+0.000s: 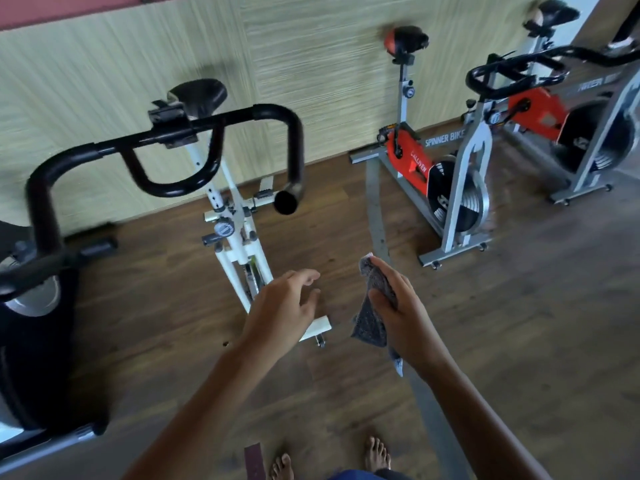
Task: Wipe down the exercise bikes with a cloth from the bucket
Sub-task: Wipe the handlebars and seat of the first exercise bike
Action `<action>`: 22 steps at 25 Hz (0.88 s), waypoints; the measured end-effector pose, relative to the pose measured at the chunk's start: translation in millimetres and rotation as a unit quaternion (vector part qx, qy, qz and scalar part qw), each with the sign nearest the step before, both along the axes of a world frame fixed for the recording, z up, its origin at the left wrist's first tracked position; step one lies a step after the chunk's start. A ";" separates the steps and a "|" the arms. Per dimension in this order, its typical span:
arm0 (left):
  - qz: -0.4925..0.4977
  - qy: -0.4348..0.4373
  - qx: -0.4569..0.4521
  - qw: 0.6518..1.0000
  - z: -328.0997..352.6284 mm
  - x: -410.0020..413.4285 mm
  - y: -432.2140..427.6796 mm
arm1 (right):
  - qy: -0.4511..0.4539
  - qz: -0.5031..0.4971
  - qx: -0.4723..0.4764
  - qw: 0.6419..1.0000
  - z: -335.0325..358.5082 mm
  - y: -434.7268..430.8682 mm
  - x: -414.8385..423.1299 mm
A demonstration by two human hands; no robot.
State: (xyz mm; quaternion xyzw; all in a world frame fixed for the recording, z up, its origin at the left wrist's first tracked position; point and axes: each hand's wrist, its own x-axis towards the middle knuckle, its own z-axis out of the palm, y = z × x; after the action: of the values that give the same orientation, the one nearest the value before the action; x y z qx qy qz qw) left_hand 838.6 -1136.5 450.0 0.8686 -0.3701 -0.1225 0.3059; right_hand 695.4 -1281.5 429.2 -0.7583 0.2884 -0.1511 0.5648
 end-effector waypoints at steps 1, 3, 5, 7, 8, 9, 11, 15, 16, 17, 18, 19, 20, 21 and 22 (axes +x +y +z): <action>-0.004 0.002 -0.003 1.000 0.8 -5.2 -17.2 | -0.003 -0.003 -0.006 1.000 1.8 -17.2 -5.4; -0.014 0.004 -0.006 1.000 3.5 -14.3 -54.8 | -0.006 -0.006 -0.021 1.000 4.1 -54.9 -16.0; -0.027 0.000 -0.008 1.000 6.1 -20.3 -90.2 | -0.007 -0.011 -0.028 1.000 4.6 -88.9 -23.7; -0.044 -0.004 -0.010 0.999 8.3 -24.1 -126.7 | -0.011 -0.025 -0.030 0.999 3.8 -121.2 -30.4; -0.051 -0.004 -0.010 0.999 8.7 -24.4 -143.8 | -0.012 -0.034 -0.034 0.999 3.1 -136.3 -32.0; -0.057 -0.004 -0.012 0.998 8.8 -23.5 -159.9 | -0.012 -0.041 -0.039 0.998 2.0 -150.9 -32.3; -0.063 -0.001 -0.014 0.998 6.5 -15.1 -192.0 | -0.006 -0.056 -0.047 0.997 -0.7 -180.0 -28.9; -0.054 0.006 -0.018 0.998 -6.6 24.8 -264.8 | 0.008 -0.064 -0.048 0.997 -3.6 -249.7 0.8; -0.054 0.004 -0.024 0.998 -9.6 36.6 -283.5 | 0.009 -0.065 -0.047 0.997 -3.4 -267.4 12.0; -0.059 0.006 -0.029 0.998 -14.0 49.0 -306.1 | 0.011 -0.067 -0.046 0.997 -3.6 -288.4 23.8; -0.066 0.009 -0.028 0.997 -16.5 60.6 -326.5 | 0.014 -0.067 -0.048 0.997 -2.3 -307.7 36.8; -0.069 0.014 -0.026 0.997 -17.8 73.1 -345.5 | 0.018 -0.065 -0.049 0.997 -1.3 -326.6 50.7; -0.066 0.023 -0.025 0.997 -19.2 87.4 -364.6 | 0.023 -0.063 -0.046 0.997 -0.5 -346.2 65.5; -0.057 0.034 -0.027 0.997 -19.9 100.8 -380.3 | 0.026 -0.061 -0.039 0.997 -0.2 -363.5 79.0; -0.044 0.044 -0.030 0.998 -20.3 116.1 -396.6 | 0.027 -0.056 -0.033 0.997 0.6 -382.0 95.1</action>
State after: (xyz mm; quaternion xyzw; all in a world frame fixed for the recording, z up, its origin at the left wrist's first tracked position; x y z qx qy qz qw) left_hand 954.8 -1533.1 429.7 0.8358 -0.3977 -0.1628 0.3416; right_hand 790.5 -1663.4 429.8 -0.7630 0.3406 -0.1718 0.5219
